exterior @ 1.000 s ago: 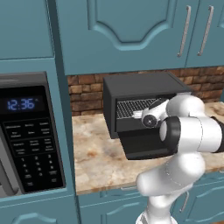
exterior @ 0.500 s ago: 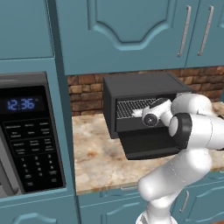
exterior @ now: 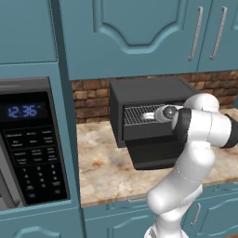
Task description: Pull the toaster oven rack outwards. Pick up the baguette from the plate and place it on the toaster oven rack. Close the toaster oven door fully and set the temperature to the lowest setting.
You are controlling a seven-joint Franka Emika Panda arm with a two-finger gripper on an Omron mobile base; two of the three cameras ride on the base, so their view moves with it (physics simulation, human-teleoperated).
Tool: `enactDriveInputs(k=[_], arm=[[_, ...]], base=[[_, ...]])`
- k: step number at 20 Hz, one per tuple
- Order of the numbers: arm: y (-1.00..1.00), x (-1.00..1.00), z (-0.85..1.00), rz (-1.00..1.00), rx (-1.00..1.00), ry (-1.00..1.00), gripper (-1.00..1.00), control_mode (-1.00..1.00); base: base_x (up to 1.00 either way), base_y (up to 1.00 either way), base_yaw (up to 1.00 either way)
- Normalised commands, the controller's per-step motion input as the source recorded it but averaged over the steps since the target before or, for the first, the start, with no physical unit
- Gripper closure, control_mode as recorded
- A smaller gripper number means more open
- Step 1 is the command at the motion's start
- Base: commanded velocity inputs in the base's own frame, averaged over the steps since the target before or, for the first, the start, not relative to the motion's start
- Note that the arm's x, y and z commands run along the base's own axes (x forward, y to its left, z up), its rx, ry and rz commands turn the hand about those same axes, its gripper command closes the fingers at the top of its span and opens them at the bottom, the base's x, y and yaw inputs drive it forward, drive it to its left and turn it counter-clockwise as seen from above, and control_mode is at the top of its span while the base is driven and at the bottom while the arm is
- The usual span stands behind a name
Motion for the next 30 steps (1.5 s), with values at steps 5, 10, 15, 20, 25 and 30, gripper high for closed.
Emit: enactDriveInputs(k=[5, 10, 15, 20, 25, 30], arm=[[0.0, -0.27, -0.72, 0.0, 0.07, 0.53, -1.0, -1.0], [0.07, -0.68, -0.74, 0.0, 0.02, 0.48, -1.0, -1.0], [0.37, -0.6, -0.49, 0.0, 0.0, 0.74, -1.0, -1.0], [0.44, -0.75, -0.39, 0.07, -0.01, 0.96, -1.0, -1.0], [0.52, -0.92, -0.41, 0.08, -0.08, 0.99, -1.0, -1.0], [0.52, -1.0, -0.65, 0.05, -0.08, 0.91, -1.0, -1.0]], base=[[0.0, 0.0, 0.0], [0.0, 0.0, 0.0], [0.0, 0.0, 0.0], [0.0, 0.0, 0.0], [0.0, 0.0, 0.0], [0.0, 0.0, 0.0]])
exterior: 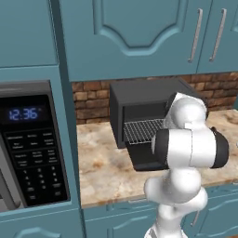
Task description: Pull the toaster oven rack outwards. Pick up the baguette from the plate and place it on the toaster oven rack. Close the toaster oven door fully and set the temperature to the lowest setting.
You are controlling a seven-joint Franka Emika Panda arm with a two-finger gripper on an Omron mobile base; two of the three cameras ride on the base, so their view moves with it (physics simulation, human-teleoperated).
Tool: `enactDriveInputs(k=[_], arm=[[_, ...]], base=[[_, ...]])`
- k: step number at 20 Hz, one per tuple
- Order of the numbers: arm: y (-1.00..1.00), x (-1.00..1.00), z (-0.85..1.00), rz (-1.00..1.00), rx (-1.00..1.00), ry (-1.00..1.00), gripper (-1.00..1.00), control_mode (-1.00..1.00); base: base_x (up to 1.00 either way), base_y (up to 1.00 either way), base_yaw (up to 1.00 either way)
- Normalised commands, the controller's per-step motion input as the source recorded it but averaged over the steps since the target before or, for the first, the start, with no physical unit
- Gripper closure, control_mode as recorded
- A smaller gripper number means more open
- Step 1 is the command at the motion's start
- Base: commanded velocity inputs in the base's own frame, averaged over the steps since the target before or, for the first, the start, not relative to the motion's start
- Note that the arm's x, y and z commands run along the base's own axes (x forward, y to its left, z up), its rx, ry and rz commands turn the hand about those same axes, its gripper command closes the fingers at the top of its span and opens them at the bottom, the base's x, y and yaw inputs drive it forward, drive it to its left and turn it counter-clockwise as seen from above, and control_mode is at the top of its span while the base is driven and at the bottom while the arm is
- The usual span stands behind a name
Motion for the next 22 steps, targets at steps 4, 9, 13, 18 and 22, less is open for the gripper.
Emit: enactDriveInputs(k=[4, 9, 13, 18, 22], arm=[[0.43, -1.0, -0.77, 0.06, -0.07, 0.86, -1.0, -1.0], [0.29, -1.0, -0.68, 0.15, -0.05, 0.86, -1.0, -1.0], [0.23, -1.0, -0.53, 0.26, -0.02, 0.9, -1.0, -1.0], [0.28, -1.0, -0.41, 0.29, -0.02, 0.93, -1.0, -1.0], [0.34, -1.0, -0.33, 0.26, 0.0, 0.96, -1.0, -1.0]], base=[[0.0, 0.0, 0.0], [0.0, 0.0, 0.0], [0.0, 0.0, 0.0], [0.0, 0.0, 0.0], [0.0, 0.0, 0.0]])
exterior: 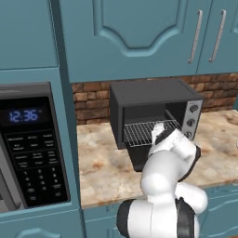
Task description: Pull the toaster oven rack outwards. Pick up the baguette from the plate and place it on the toaster oven rack. Close the toaster oven door fully and set the temperature to the lowest setting.
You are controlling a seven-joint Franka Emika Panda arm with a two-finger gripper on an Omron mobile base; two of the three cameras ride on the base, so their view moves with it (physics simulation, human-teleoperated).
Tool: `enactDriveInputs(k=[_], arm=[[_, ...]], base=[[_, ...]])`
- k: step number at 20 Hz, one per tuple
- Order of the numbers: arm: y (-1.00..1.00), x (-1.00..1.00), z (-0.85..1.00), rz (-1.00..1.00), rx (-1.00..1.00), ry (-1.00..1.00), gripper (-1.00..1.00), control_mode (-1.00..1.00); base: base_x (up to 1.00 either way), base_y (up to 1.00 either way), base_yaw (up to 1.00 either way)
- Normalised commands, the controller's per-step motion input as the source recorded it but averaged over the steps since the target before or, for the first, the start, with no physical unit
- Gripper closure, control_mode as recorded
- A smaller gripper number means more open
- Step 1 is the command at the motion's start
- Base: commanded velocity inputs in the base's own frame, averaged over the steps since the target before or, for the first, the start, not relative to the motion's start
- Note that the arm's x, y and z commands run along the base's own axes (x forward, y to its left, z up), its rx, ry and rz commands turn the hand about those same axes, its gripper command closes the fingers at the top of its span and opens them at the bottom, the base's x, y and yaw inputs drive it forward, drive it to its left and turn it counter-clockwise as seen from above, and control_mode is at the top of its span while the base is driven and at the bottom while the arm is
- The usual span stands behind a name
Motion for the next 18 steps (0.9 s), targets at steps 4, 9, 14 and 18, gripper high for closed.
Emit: enactDriveInputs(k=[4, 9, 14, 18], arm=[[0.34, -1.0, -0.24, 0.26, 0.0, 0.96, -1.0, -1.0], [0.33, -1.0, -0.12, 0.25, 0.0, 0.95, -1.0, -1.0], [0.28, -1.0, -0.02, 0.22, 0.0, 0.82, -1.0, -1.0], [0.28, -1.0, 0.74, 0.3, -0.03, 0.25, -1.0, -1.0]], base=[[0.0, 0.0, 0.0], [0.0, 0.0, 0.0], [0.0, 0.0, 0.0], [0.0, 0.0, 0.0]])
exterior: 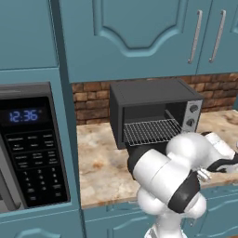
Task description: Pull the toaster oven rack outwards. Pick up the baguette from the plate and place it on the toaster oven rack. Close the toaster oven door fully and set the temperature to the lowest setting.
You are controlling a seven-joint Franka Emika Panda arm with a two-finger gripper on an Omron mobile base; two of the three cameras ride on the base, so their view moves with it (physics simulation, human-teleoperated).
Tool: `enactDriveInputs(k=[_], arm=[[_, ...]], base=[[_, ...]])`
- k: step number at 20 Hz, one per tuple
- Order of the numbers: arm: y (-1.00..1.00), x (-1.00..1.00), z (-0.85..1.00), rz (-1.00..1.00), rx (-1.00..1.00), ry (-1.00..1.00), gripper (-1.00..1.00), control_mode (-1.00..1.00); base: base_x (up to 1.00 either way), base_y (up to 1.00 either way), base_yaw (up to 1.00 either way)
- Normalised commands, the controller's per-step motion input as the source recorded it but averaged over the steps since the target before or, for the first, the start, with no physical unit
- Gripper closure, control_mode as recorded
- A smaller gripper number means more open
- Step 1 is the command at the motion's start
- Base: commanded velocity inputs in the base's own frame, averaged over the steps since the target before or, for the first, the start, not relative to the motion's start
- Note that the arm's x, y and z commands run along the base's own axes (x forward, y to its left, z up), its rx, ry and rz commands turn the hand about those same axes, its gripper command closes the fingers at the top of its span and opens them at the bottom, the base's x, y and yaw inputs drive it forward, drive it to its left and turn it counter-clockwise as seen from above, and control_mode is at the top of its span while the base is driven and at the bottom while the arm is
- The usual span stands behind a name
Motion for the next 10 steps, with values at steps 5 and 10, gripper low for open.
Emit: enactDriveInputs(k=[5, 10], arm=[[0.0, -1.0, 1.0, 0.3, 0.0, -0.07, -1.0, -1.0], [-0.15, -0.97, 1.0, 0.13, 0.1, -0.38, -1.0, -1.0]], base=[[0.0, 0.0, 0.0], [0.0, 0.0, 0.0]])
